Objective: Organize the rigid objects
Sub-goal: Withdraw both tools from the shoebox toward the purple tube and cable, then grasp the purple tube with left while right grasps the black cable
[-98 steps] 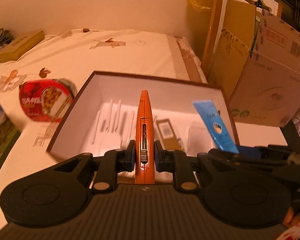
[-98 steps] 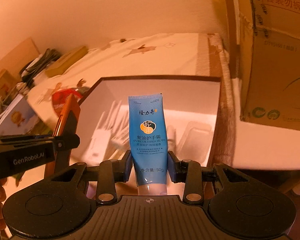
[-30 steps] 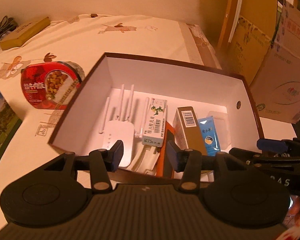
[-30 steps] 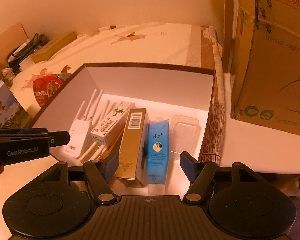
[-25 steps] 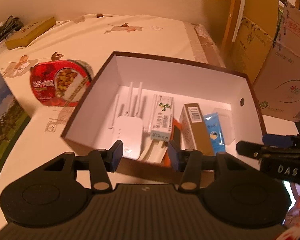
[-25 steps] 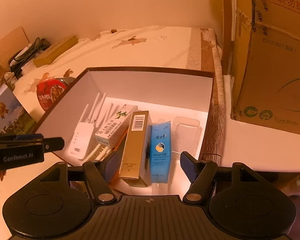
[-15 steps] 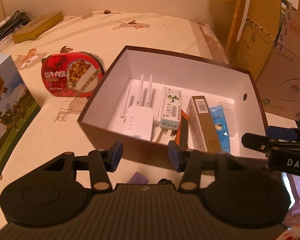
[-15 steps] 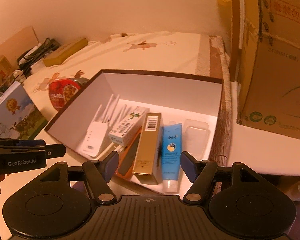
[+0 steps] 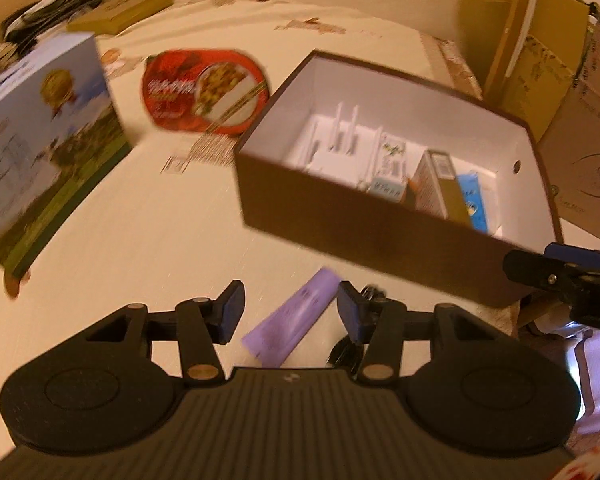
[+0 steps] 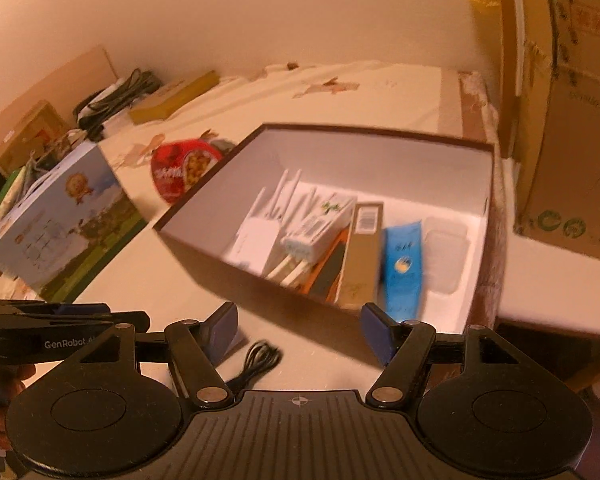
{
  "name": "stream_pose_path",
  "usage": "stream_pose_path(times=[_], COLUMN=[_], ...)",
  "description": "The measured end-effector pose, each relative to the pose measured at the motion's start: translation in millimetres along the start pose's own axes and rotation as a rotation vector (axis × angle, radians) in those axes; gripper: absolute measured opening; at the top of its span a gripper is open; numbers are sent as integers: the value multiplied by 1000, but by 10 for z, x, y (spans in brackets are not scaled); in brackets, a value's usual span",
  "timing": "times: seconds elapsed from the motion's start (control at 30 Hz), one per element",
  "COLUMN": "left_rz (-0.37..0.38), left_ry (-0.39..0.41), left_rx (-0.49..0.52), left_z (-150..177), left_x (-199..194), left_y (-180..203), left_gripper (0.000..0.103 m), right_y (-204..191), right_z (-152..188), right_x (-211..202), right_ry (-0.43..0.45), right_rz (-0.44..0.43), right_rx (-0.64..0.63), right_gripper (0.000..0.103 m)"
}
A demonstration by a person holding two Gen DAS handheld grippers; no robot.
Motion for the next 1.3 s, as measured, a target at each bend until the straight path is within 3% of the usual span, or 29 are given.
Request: stream_pose_path(times=[0.57,1.0,1.3], left_rz=[-49,-52,-30], left_ry=[-108,-141,-141], left_rx=[-62,-50,-6], left_z=[700,864,876], left_x=[20,194,371], left_y=[-119,-71,-87], left_gripper=[47,47,47], right_y=[-201,-243,-331], right_z=[527,741,748], right_x=[135,403,653], right_ry=[-143,-225,-223], right_rz=[-22,-34,-58], right_rx=[-48,-44,-35], right_gripper=[65,65,65])
Point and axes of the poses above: each gripper's, at about its wrist camera, not at the fingertips, and x roughly the way its jaws point, y to its right, z to its underside, the point moved 1 cm from there along x, roughly the way its jaws point, and after that the axes turned 6 degrees about y, right-handed, at the moved point
